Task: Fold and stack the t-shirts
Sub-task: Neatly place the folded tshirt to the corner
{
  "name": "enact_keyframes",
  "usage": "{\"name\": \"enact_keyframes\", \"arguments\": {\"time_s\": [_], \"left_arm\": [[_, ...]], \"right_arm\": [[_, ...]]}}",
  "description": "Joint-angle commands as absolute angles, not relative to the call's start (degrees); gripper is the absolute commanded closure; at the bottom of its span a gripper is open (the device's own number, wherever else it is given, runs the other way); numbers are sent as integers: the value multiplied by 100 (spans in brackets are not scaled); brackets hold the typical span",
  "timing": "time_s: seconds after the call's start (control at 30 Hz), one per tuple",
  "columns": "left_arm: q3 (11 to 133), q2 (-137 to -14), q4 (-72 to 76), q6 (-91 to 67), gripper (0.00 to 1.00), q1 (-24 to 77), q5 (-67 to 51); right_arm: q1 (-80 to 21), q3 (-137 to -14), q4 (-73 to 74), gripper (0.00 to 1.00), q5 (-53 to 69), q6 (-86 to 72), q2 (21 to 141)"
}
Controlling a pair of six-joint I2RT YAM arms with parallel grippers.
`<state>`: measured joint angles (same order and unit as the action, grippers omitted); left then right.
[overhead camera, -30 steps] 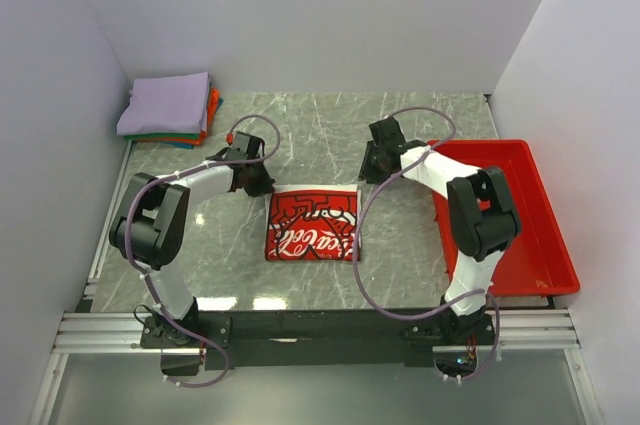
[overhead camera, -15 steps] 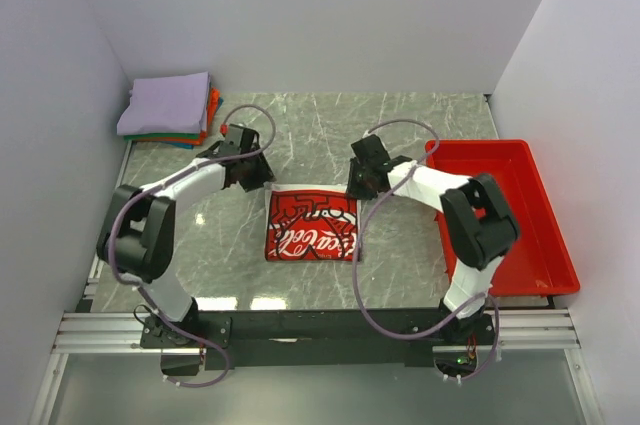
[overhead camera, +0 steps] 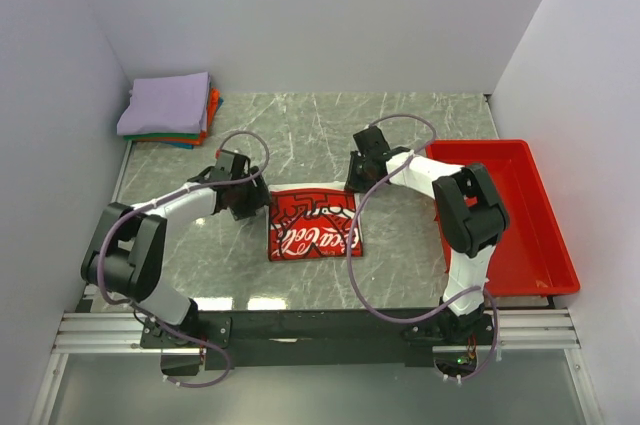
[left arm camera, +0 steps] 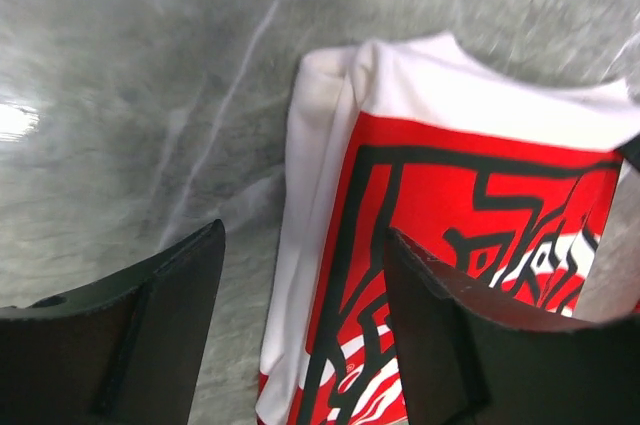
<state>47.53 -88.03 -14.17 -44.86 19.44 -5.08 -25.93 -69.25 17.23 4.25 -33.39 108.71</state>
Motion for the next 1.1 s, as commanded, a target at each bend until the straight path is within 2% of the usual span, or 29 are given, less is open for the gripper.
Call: {"name": "enact_keyframes", "arguments": {"time_s": [0.0, 0.23, 0.43, 0.63, 0.7, 0.73, 0.77, 0.93, 1.0, 1.07], "left_arm": [[4658, -8920, -836, -4518, 32, 1881, -1063], [4720, -9465, -633, -4596, 38, 1881, -1503], [4930, -9790, -975, -4614, 42, 2161, -837], [5413, -10221, -1353, -4649, 57, 2566, -361], [5563, -10361, -1563, -4632, 74, 2628, -247], [5781, -10406, -1678, -4580, 84, 2654, -150], [5914, -10432, -1827, -4527, 98, 2663, -19], [7319, -10669, -2993, -3975, 99, 2654, 1176], [8133, -10958, -3364, -3676, 99, 2628, 1859], [8690, -11187, -3865, -3525, 99, 2610, 2545]], "right_arm": [[-2479, -7110, 1749, 71, 483, -3234, 10986], [-2373, -7075, 1687, 72, 624, -3217, 10978], [-2347, -7119, 1626, 72, 738, -3225, 10960], [-2329, -7207, 1643, 73, 800, -3234, 10864], [-2329, -7233, 1705, 73, 782, -3226, 10794], [-2312, -7251, 1714, 71, 782, -3226, 10749], [-2312, -7260, 1757, 69, 782, -3226, 10627], [-2320, -7024, 1819, 51, 747, -3366, 9880], [-2355, -6743, 1758, 46, 826, -3454, 9380], [-2390, -6514, 1732, 46, 818, -3489, 8880]]}}
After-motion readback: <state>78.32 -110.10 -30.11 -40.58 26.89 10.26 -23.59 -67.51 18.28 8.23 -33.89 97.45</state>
